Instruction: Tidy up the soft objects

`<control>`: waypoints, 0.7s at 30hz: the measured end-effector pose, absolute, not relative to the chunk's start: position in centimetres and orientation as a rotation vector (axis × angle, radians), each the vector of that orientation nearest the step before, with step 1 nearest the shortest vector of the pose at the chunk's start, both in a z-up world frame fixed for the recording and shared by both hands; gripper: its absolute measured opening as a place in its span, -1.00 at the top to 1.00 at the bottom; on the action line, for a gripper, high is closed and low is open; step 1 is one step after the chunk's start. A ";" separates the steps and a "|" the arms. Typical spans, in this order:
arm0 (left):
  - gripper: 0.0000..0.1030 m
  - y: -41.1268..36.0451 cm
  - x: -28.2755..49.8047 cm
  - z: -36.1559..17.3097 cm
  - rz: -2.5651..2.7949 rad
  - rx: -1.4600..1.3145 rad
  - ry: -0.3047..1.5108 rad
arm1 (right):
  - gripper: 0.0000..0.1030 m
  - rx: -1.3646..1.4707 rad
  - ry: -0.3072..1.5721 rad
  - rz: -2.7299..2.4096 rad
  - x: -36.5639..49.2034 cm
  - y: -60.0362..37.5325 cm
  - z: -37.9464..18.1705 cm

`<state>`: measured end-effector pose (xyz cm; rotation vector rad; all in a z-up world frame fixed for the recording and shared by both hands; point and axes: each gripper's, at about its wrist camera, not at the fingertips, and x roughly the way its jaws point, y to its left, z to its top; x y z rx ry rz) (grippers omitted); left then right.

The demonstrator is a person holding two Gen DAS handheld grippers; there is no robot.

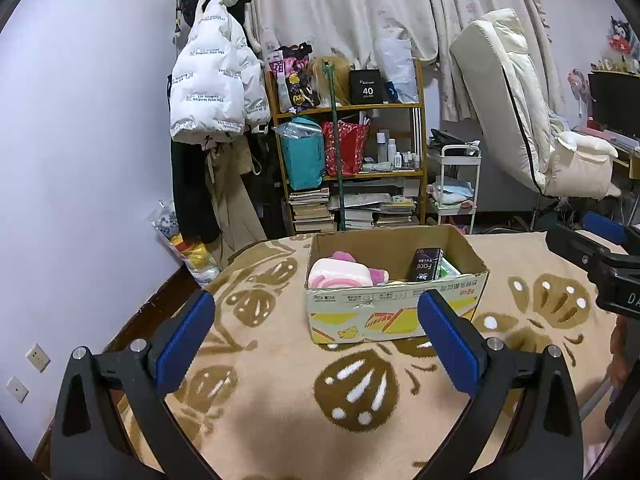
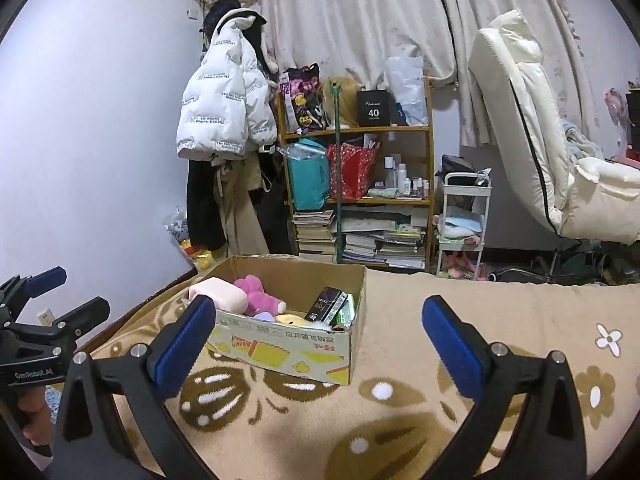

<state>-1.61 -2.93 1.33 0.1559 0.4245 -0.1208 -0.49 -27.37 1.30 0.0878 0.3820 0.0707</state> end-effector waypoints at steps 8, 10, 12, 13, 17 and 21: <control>-0.95 -2.9 -2.2 0.7 -0.102 0.162 0.415 | -1.00 0.069 0.384 0.054 -1.2 -27.2 1.0; -0.95 -2.9 -2.2 0.7 -0.101 0.166 0.407 | -1.00 0.063 0.379 0.047 -1.4 -27.2 0.8; -0.95 -2.8 -2.2 0.8 -0.098 0.160 0.396 | -1.00 0.057 0.381 0.045 -1.4 -27.2 0.7; -0.95 -2.8 -2.2 0.8 -0.097 0.157 0.396 | -1.00 0.058 0.381 0.045 -1.3 -27.2 0.7; -0.95 -2.5 -1.6 0.2 -0.082 0.149 0.418 | -1.00 0.063 0.386 0.042 -1.3 -27.3 0.5; -0.95 -2.3 -0.9 -0.3 -0.068 0.150 0.436 | -1.00 0.076 0.401 0.029 -0.8 -27.8 0.1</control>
